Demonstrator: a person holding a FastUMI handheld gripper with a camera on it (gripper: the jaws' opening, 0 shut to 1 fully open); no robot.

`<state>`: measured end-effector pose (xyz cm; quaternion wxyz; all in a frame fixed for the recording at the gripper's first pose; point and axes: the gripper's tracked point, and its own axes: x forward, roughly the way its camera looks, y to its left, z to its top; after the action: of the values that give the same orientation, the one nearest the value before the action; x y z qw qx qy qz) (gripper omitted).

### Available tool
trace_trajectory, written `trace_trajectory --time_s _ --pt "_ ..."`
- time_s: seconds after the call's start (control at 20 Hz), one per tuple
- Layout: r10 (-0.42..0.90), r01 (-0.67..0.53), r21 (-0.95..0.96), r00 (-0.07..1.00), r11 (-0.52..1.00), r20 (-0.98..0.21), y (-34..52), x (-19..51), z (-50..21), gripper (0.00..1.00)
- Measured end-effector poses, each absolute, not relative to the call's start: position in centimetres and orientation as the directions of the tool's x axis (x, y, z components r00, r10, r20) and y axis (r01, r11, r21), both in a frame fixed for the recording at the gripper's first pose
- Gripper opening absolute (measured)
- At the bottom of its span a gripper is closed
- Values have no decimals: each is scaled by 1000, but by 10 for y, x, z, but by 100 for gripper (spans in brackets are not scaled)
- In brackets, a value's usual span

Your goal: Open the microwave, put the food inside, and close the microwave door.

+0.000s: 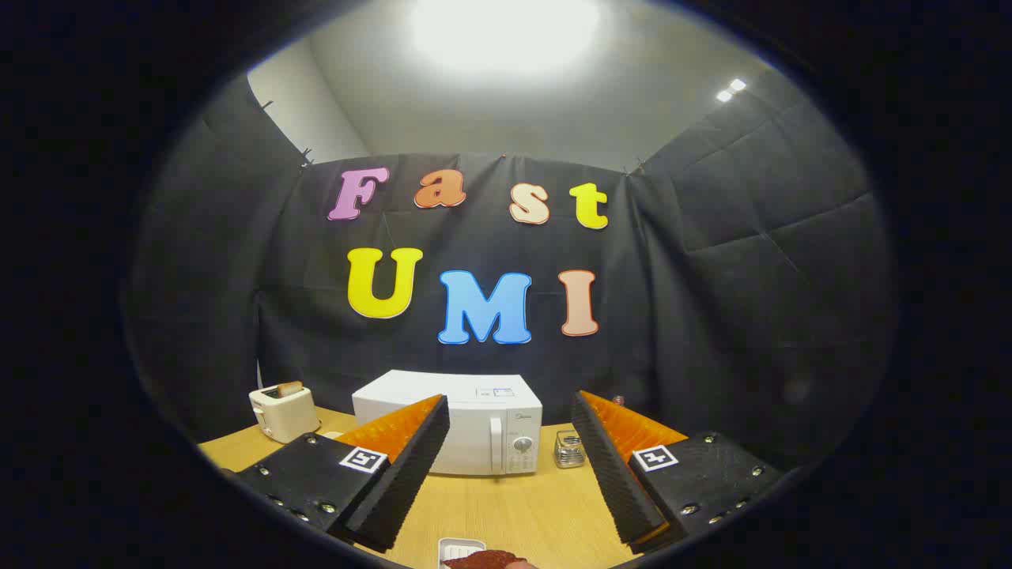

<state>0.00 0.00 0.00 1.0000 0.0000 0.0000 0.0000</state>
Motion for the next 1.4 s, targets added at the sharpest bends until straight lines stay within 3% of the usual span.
trace_trajectory --time_s 0.3,1.4 --pt "35 -35 -27 999 999 16 24 6 8 97" --pt "-24 25 -23 999 999 28 3 48 2 97"
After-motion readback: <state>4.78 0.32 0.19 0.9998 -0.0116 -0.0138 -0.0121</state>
